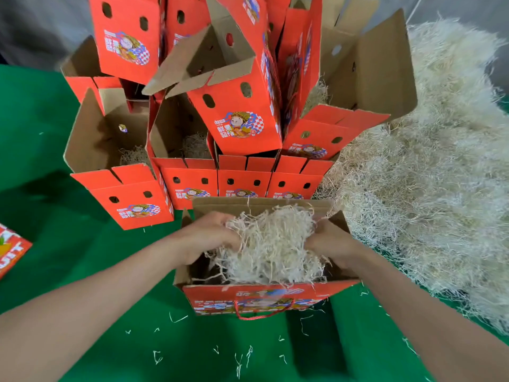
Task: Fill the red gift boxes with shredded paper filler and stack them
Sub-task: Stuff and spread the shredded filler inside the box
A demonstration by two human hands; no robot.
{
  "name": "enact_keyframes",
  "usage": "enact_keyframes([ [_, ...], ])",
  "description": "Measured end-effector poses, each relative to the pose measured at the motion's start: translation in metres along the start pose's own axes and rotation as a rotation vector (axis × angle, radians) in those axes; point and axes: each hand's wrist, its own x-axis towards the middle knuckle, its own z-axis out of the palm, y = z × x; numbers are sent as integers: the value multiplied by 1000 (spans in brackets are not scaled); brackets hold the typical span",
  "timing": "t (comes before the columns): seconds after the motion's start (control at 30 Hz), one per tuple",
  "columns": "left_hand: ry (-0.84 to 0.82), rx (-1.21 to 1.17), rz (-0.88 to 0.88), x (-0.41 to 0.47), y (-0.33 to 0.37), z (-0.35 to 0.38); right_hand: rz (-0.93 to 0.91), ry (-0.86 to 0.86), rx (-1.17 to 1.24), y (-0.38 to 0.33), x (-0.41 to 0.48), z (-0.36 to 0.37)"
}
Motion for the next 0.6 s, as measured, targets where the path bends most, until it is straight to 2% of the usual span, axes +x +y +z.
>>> enact_keyframes([
  [0.1,96,-86,-23,-3,-3,-22,8,88,69,8,0,-22],
  [0.17,96,-155,-27,-4,-3,-23,-22,118,95,11,2,-24],
  [0.2,78,-195,-19,-4,-3,-20,-16,97,120,11,2,-23],
  [0.3,15,-251,6,-6,2,-4,-3,-122,197,0,-7,-16],
  [0.37,-101,-343,11,-10,7,0,-36,-206,307,-4,-11,-11],
  [0.47,-380,-698,-31,-11,13,1,-11,-162,332,-7,-2,3],
  [0.5,-408,-770,-49,-11,16,6,12,-139,303,-11,0,11],
  [0.53,-394,-769,-59,-7,17,10,36,-98,238,-13,2,16],
  [0.6,-196,-516,-29,-1,15,18,36,-13,99,-16,4,20],
])
